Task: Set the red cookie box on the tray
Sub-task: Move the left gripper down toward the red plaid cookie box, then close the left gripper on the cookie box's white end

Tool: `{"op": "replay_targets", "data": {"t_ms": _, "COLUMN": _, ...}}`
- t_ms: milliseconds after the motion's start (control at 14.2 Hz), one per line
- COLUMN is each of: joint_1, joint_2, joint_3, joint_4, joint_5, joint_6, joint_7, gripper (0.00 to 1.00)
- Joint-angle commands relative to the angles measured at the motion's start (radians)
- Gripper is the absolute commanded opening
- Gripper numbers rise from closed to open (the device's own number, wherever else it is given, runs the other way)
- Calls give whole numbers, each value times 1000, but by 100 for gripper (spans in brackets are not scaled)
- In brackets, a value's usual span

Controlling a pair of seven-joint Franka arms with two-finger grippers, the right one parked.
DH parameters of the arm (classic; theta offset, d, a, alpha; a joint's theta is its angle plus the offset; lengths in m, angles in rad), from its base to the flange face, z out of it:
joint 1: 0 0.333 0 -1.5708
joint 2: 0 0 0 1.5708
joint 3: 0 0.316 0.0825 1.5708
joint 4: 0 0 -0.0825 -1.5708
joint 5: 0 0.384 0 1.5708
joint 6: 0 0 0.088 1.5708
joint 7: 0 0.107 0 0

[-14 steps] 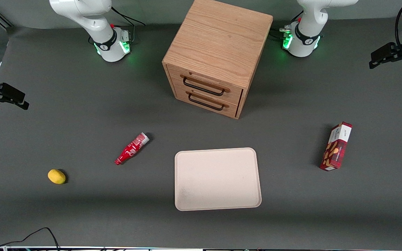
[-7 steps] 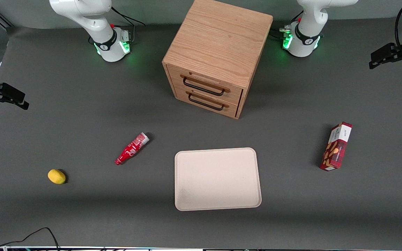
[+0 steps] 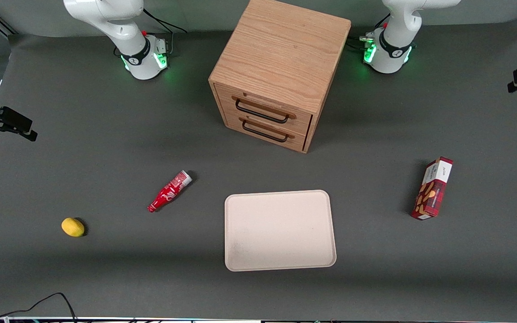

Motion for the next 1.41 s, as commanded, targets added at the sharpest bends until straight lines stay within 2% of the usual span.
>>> {"op": "replay_targets", "data": {"t_ms": 0, "joint_1": -5, "joint_2": 163, "joint_3": 17, "joint_4": 10, "joint_5": 4, "joint_6": 106, "joint_7": 142, "gripper": 100}}
{"op": "replay_targets", "data": {"t_ms": 141, "joint_1": 1, "joint_2": 263, "joint_3": 16, "joint_4": -32, "joint_5": -14, "joint_6": 221, "joint_7": 184, "gripper": 100}}
{"op": "replay_targets", "data": {"t_ms": 422, "joint_1": 3, "joint_2": 382, "joint_3": 16, "joint_4": -196, "joint_5": -123, "joint_6": 532, "joint_7": 323, "gripper": 100}}
{"op": "replay_targets", "data": {"t_ms": 703, "joint_1": -3, "joint_2": 432, "joint_3": 10, "joint_4": -303, "joint_5": -126, "joint_6": 731, "joint_7": 322, "gripper": 100}}
{"op": "replay_targets", "data": {"t_ms": 1195, "joint_1": -11, "joint_2": 446, "joint_3": -10, "joint_4": -441, "joint_5": -166, "joint_6": 915, "joint_7": 322, "gripper": 100}}
{"op": "replay_targets", "data": {"t_ms": 1266, "joint_1": -11, "joint_2": 446, "joint_3": -12, "joint_4": -457, "joint_5": -174, "joint_6": 938, "joint_7": 320, "gripper": 95}}
{"op": "replay_targets", "data": {"t_ms": 1336, "joint_1": -11, "joint_2": 446, "joint_3": -12, "joint_4": -468, "joint_5": -192, "joint_6": 958, "joint_7": 319, "gripper": 82}}
